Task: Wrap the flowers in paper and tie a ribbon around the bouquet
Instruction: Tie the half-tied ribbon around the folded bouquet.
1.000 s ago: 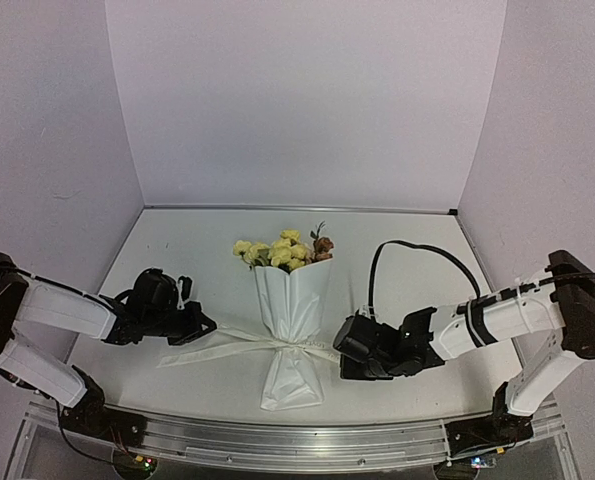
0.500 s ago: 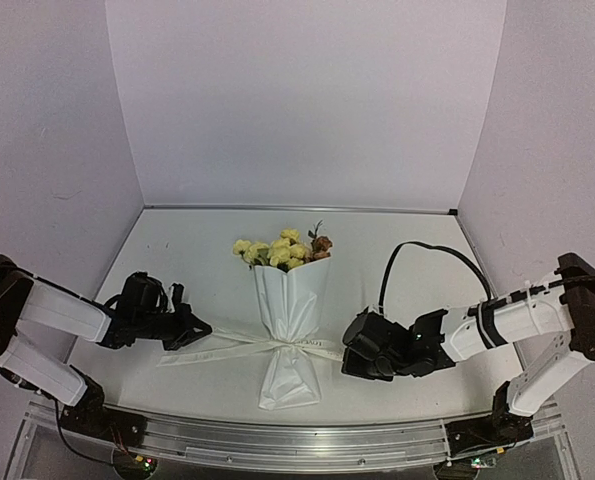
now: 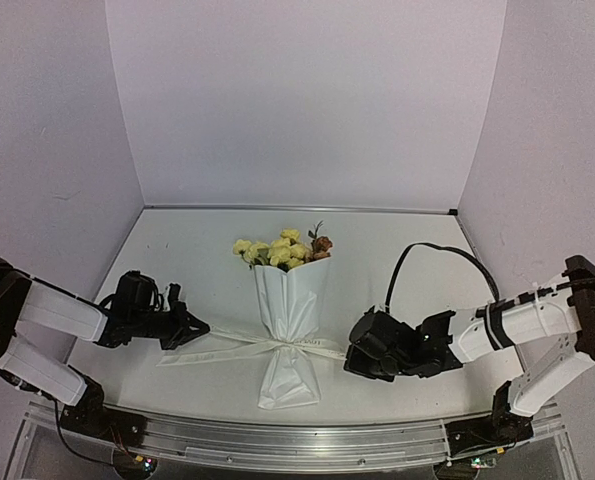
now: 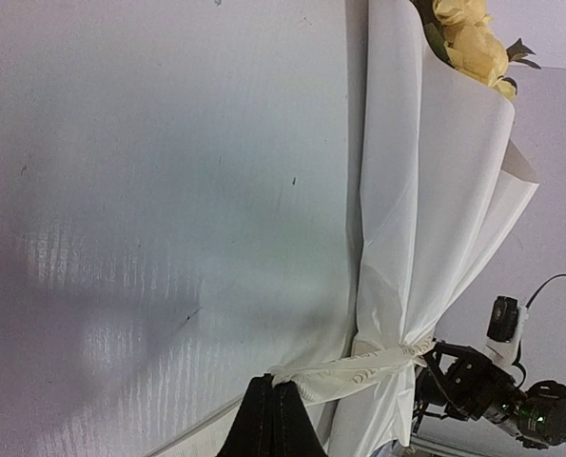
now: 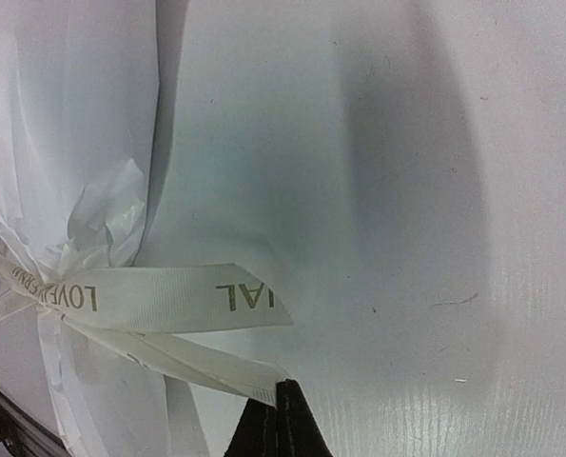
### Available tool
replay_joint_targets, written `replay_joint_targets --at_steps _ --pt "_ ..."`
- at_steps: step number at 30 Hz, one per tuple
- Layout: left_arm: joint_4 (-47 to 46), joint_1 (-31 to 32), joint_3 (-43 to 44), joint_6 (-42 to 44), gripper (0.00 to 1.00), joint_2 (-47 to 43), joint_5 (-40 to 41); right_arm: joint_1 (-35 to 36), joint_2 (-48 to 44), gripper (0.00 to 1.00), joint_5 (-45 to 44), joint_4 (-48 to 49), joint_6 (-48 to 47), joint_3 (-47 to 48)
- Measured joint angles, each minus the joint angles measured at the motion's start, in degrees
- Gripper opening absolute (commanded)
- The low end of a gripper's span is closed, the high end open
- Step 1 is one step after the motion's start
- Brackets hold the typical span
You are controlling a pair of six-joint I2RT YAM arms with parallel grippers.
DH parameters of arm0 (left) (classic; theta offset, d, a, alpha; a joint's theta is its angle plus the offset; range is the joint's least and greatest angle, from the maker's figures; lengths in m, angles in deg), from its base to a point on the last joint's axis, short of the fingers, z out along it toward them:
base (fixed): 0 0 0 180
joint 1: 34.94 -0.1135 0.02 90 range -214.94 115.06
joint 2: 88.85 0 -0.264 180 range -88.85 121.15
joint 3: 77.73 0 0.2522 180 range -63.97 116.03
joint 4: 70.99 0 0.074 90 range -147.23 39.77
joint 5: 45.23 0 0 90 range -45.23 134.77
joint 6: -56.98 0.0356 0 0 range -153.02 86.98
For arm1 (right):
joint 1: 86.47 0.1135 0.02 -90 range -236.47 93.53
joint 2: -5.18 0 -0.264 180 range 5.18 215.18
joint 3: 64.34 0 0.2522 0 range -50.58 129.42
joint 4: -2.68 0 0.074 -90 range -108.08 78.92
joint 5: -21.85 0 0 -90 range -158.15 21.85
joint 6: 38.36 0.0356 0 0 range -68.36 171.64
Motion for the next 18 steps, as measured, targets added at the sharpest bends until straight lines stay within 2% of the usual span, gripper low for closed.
replay_joint_targets --at_steps 6,12,18 --pt "1.0 -1.4 -0.3 0.2 0.00 -2.2 -1.6 -0.4 -1.6 0.00 0.7 0.7 0.7 -0.4" --pt "0.9 -1.9 -0.8 0.1 0.00 -1.6 -2.5 -0.9 1.5 0.00 2.0 2.4 1.0 -0.5" --pt "1.2 -2.6 -0.7 1.2 0.00 -1.4 -2.6 -1.1 1.4 0.00 1.9 1.4 -1.9 0.9"
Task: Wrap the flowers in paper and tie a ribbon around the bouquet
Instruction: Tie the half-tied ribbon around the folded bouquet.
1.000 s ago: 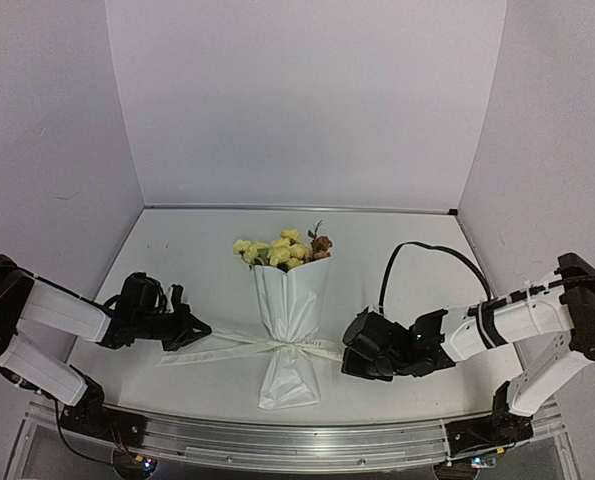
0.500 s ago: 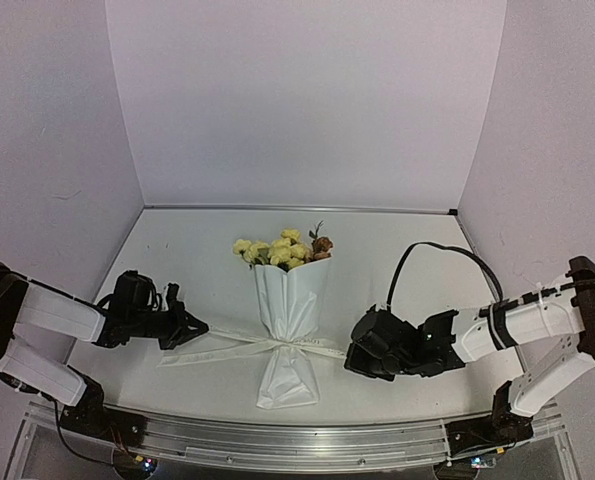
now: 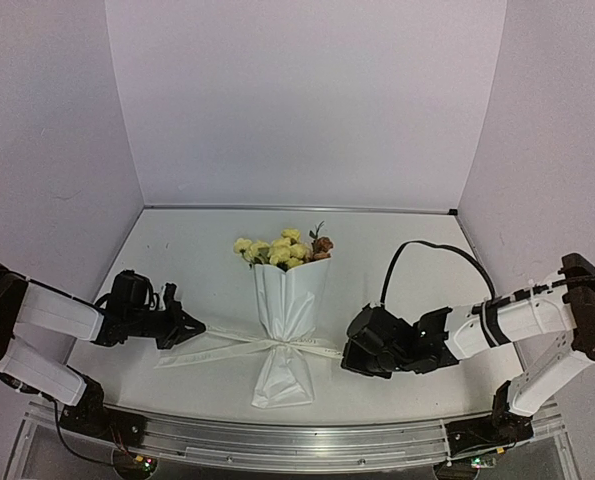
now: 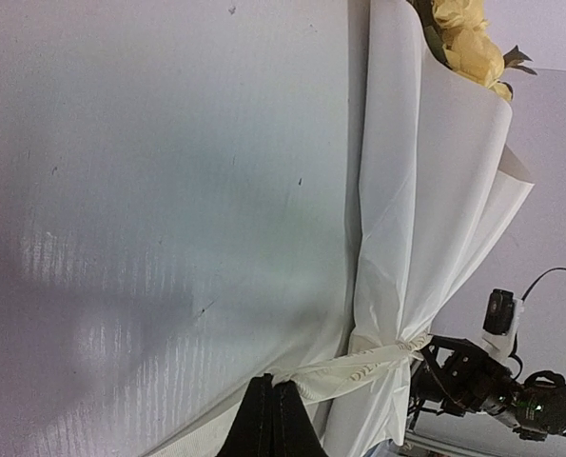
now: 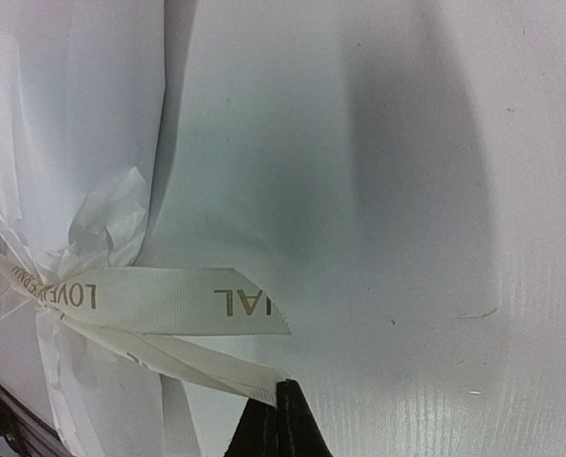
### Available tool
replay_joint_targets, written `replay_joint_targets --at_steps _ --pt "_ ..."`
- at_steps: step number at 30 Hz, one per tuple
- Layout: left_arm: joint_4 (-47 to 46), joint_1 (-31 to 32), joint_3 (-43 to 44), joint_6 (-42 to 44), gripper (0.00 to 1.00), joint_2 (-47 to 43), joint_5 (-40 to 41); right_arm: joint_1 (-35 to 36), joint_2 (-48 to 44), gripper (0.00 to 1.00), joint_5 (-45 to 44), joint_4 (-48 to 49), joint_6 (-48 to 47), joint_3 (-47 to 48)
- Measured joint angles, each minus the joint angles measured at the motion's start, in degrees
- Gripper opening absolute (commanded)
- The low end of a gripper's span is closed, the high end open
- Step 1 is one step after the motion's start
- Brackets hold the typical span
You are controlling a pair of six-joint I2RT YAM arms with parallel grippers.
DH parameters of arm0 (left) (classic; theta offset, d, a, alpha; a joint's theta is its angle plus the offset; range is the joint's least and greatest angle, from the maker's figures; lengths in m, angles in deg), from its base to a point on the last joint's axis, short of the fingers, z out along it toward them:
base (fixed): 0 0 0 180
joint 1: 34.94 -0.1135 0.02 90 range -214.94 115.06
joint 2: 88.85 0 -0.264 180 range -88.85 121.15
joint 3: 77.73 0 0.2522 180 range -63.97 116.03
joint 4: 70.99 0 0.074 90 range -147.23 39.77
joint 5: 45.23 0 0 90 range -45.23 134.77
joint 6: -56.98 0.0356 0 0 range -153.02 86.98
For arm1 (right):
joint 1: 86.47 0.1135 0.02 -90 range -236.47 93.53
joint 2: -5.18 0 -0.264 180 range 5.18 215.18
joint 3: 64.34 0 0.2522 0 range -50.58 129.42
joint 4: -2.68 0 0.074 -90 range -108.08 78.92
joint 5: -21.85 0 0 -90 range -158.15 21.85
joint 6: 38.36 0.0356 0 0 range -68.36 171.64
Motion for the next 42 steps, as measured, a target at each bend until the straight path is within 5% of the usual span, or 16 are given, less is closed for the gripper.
replay_joint_targets --at_steps 5,12,15,32,42 --pt "2.1 -0.4 2.2 2.3 0.00 0.0 0.1 -0.1 0.1 0.02 -0.2 -2.7 -3.9 2.1" --pt "3.9 0.7 4.5 4.2 0.00 1.8 4.9 0.1 0.5 0.47 -2.1 -11.6 -9.6 3.4" --pt "3.9 2.8 5.6 4.5 0.00 3.6 6.4 1.2 0.7 0.56 -2.6 -15.2 -13.1 4.6" --pt "3.7 5.0 6.9 4.5 0.00 6.4 6.9 5.5 7.8 0.49 5.8 -12.4 -28.4 16.7" --pt "3.8 5.0 6.9 4.5 0.00 6.4 7.3 5.8 7.7 0.48 3.3 -12.1 -27.3 13.1"
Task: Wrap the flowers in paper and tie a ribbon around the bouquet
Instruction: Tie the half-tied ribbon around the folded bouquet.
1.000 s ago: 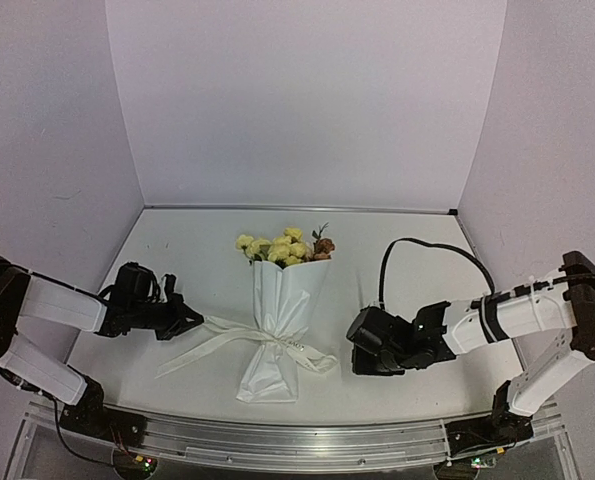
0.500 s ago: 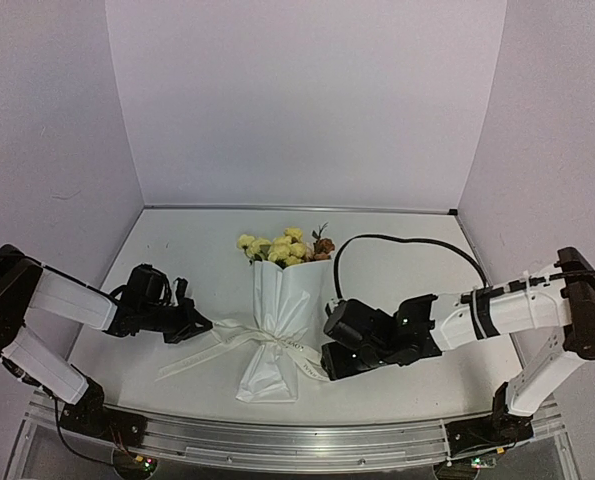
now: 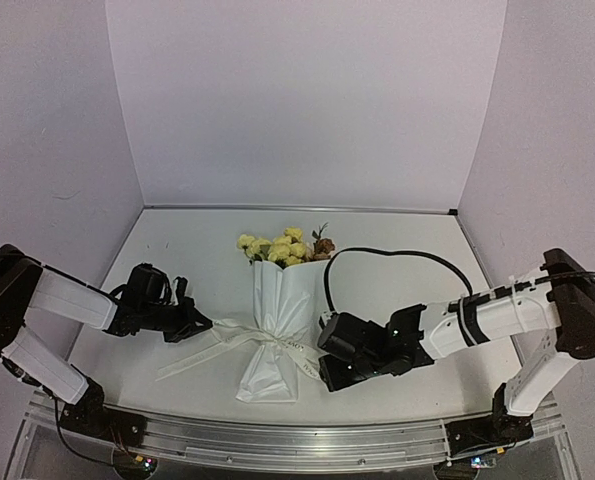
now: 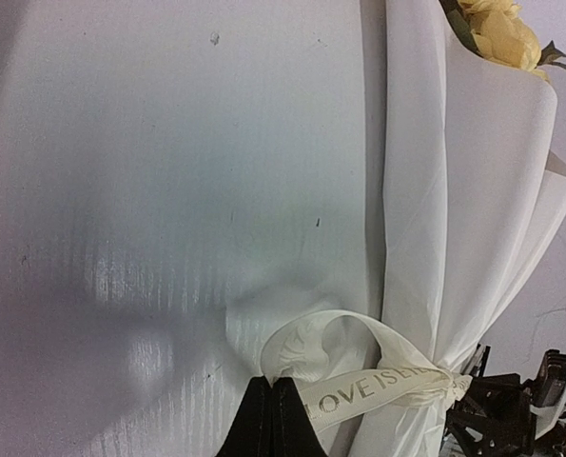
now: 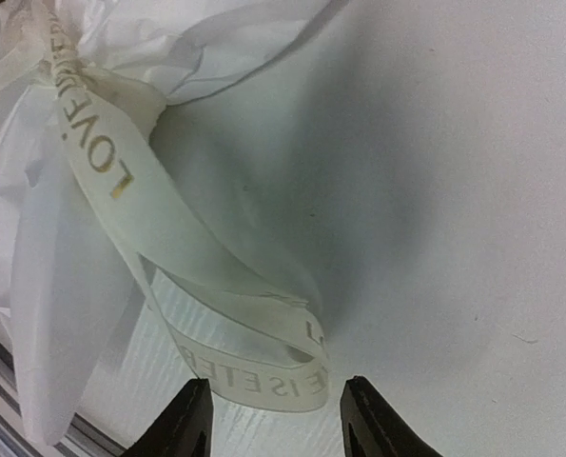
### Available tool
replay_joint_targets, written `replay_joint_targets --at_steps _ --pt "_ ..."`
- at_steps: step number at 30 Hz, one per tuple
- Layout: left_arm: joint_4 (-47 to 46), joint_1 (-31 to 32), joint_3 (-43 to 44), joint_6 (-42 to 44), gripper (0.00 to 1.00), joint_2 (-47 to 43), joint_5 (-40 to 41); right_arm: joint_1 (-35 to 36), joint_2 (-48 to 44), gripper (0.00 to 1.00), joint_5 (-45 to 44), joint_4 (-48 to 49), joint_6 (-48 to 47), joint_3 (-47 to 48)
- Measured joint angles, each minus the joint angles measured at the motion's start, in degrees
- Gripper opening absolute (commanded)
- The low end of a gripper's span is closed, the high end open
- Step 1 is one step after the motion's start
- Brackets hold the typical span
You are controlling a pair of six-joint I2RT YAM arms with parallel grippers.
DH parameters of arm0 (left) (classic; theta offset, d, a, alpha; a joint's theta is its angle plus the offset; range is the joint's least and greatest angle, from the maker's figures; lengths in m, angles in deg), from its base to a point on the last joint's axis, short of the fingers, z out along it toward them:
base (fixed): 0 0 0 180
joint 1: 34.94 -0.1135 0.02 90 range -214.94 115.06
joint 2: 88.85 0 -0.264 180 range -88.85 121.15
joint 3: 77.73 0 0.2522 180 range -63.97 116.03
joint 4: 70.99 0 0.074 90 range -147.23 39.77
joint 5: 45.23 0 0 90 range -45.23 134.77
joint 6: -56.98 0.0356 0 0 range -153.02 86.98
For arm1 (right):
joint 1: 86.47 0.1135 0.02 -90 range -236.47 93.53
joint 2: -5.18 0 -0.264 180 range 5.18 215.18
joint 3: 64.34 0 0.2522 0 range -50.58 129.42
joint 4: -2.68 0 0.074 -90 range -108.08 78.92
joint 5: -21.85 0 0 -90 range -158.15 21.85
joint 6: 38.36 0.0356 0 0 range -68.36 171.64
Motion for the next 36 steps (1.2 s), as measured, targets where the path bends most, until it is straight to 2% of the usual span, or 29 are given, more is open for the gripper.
replay_joint_targets --at_steps 9,24,26,28,29,32,36 --pt "0.0 0.0 0.0 0.0 0.00 0.0 0.3 -0.6 -1.6 0.44 -2.2 -0.4 1.5 -1.9" --pt "0.0 0.0 0.0 0.0 0.00 0.0 0.3 -0.7 6.0 0.42 -1.8 -0.3 0.0 2.5" --pt "0.0 0.0 0.0 0.0 0.00 0.0 0.3 -0.7 6.3 0.38 -1.8 -0.3 -0.2 3.0" --pt "0.0 0.0 0.0 0.0 0.00 0.0 0.3 -0.7 6.4 0.25 -1.8 -0.3 -0.4 3.3" --pt "0.0 0.0 0.0 0.0 0.00 0.0 0.3 -0.7 6.4 0.15 -1.8 -0.3 -0.3 3.3" --pt "0.0 0.0 0.0 -0.1 0.00 0.0 0.4 -0.7 6.4 0.01 -2.0 -0.7 0.3 3.4" --pt "0.1 0.0 0.0 -0.2 0.00 0.0 0.9 -0.7 6.3 0.00 -2.6 -1.8 1.8 3.4"
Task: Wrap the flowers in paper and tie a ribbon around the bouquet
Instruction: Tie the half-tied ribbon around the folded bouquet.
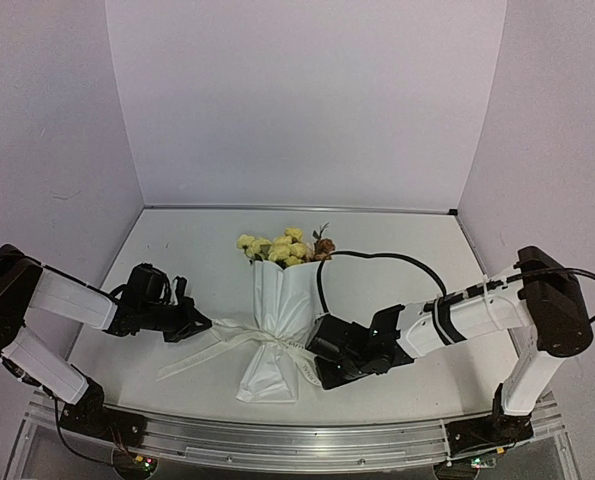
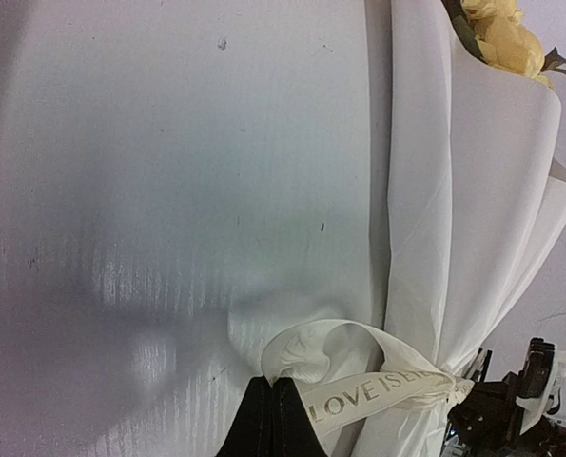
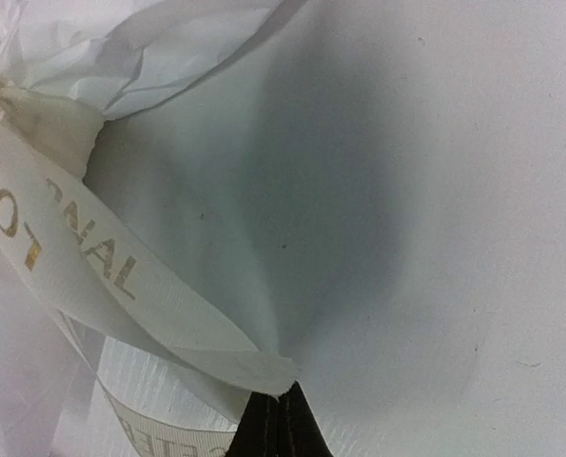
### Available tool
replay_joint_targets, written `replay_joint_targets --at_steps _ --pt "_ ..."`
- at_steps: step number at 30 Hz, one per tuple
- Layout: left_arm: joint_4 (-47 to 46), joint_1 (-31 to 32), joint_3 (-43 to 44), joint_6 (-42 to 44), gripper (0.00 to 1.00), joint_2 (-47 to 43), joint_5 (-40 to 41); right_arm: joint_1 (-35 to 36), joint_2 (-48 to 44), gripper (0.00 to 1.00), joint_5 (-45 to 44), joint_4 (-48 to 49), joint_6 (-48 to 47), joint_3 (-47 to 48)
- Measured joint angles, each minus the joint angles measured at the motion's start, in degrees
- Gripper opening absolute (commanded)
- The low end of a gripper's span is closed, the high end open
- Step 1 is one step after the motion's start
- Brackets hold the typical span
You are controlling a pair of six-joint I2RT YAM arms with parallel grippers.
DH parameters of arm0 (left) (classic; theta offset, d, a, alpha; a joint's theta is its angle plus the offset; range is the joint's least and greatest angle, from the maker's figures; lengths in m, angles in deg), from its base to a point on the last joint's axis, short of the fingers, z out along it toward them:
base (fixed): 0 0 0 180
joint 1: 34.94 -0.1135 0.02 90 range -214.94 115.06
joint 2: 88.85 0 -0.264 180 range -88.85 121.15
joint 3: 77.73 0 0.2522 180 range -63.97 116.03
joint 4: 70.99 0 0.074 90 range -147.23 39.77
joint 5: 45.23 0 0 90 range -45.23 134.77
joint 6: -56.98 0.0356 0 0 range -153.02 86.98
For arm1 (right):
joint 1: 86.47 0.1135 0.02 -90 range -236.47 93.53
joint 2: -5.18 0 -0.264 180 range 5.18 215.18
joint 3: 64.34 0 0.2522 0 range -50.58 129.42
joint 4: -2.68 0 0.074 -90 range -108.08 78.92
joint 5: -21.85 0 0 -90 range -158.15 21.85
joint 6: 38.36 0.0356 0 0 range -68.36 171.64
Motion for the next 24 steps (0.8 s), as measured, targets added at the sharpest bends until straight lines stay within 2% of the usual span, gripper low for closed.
replay_joint_targets --at_steps 10,24 --pt "0.2 -1.8 -0.1 -0.7 0.00 -0.9 1.2 -0.1 -4.4 0.00 -3.8 -2.7 6.7 -1.9" --pt "0.6 -3.3 -0.5 -0.9 0.00 -1.6 -3.1 -2.2 -6.2 0.00 -4.8 -1.4 15.1 -3.9"
